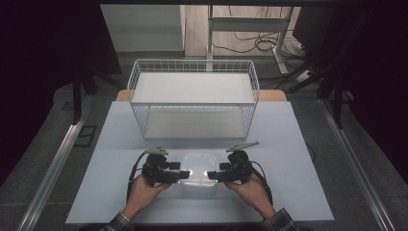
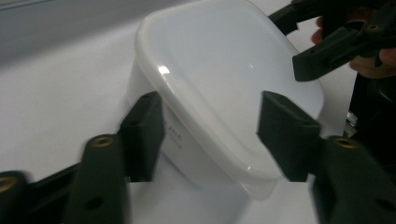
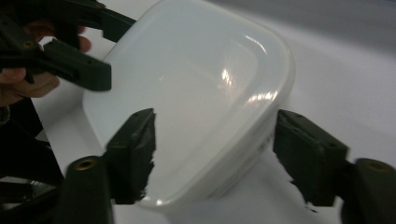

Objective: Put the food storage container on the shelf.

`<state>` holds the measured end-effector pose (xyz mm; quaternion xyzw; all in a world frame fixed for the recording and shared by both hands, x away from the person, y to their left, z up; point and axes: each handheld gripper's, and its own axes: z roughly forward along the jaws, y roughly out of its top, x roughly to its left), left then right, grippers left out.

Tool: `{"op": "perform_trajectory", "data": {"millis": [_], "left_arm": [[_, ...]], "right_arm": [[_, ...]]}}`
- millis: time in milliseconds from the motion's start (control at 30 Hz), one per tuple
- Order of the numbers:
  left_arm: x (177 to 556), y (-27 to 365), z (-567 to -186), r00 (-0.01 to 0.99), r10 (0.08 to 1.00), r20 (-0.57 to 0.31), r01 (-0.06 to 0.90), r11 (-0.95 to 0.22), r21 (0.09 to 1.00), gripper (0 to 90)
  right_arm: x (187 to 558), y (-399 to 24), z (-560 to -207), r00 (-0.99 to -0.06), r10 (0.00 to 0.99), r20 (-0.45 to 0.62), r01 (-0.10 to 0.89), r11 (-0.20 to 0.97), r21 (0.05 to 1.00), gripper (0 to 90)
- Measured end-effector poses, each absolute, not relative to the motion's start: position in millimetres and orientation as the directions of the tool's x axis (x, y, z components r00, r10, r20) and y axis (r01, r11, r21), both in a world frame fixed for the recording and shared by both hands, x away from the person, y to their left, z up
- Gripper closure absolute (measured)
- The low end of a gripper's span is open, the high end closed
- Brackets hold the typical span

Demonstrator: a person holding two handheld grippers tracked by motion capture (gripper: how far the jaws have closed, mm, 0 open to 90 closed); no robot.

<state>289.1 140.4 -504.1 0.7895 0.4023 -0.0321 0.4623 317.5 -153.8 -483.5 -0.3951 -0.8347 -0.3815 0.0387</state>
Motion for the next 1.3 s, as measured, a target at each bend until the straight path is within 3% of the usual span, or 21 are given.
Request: {"op": "perform_trajectory", "data": {"millis": [133,300,400,867,1300], "left_arm": [[281.0,147.7,-501.4,0.655,0.602,-0.458,0.683,-0.211,0.700,58.5],[274.9,149.0,-495.8,0.639,0.624,-0.450,0.671,-0.166,0.722,68.0],[274.4,154.9,-493.6,0.644,0.603,-0.470,0.658,-0.124,0.743,80.4],[274.5,150.7,-481.1,0.646,0.653,-0.396,0.626,-0.156,0.764,80.3],[284.4,151.4,-449.2,0.663,0.652,-0.367,0.585,-0.146,0.798,79.9]], "right_arm": [[309.2,-161.7,-475.2,-0.668,0.637,0.384,0.705,0.378,0.600,59.8],[303.8,-166.3,-470.6,-0.659,0.648,0.381,0.703,0.352,0.618,67.9],[300.8,-166.9,-465.7,-0.668,0.666,0.333,0.673,0.349,0.652,77.0],[299.0,-165.6,-463.9,-0.676,0.677,0.293,0.621,0.308,0.721,77.4],[305.9,-170.4,-425.0,-0.711,0.652,0.263,0.540,0.267,0.798,78.1]]}}
